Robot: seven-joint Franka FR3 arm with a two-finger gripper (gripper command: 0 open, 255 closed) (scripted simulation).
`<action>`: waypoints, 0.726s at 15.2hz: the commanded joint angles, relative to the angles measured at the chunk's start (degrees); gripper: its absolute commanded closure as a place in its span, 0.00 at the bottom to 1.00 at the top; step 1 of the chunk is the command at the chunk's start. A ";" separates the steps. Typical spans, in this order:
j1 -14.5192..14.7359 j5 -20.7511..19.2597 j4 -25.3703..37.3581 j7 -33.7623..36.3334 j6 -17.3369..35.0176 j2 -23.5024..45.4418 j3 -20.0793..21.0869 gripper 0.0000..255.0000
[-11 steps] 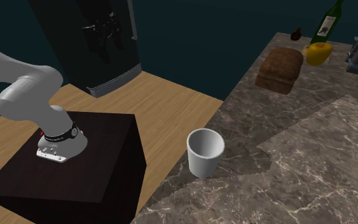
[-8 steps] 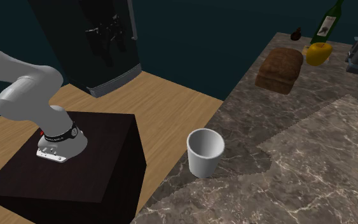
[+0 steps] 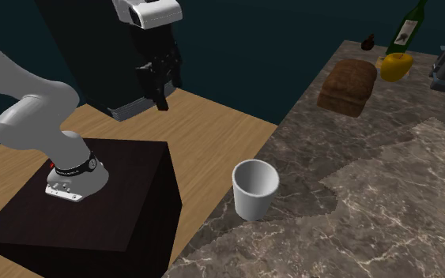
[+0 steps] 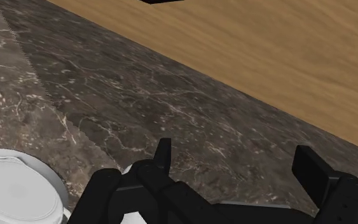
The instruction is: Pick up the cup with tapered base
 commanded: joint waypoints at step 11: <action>-2.57 4.16 17.44 -9.06 4.94 24.63 -8.15 0.00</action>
